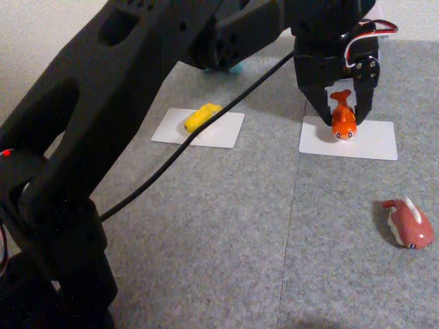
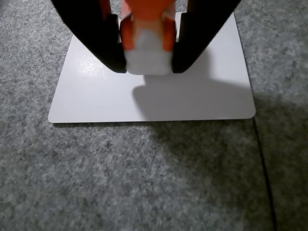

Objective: Wooper wants to eat egg sudhi, and Goomy wants to eat shrimp sushi

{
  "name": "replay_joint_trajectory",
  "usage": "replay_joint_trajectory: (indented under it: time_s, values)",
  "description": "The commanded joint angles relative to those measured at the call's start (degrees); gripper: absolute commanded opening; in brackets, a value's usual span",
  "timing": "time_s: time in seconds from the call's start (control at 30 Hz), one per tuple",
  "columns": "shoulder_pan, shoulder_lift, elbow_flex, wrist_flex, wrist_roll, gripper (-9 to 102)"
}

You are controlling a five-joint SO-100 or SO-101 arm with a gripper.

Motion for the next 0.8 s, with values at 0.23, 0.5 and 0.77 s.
replay_joint_trajectory:
  time_s: [0.23, 0.5, 0.77]
  values:
    - [1.32, 0.97, -3.69, -0.44, 0.44, 22]
    - [1.93, 1.41, -3.69, -0.7, 0.53, 30]
    - [-1.32, 13.1, -3.69, 10.46, 5.98, 38]
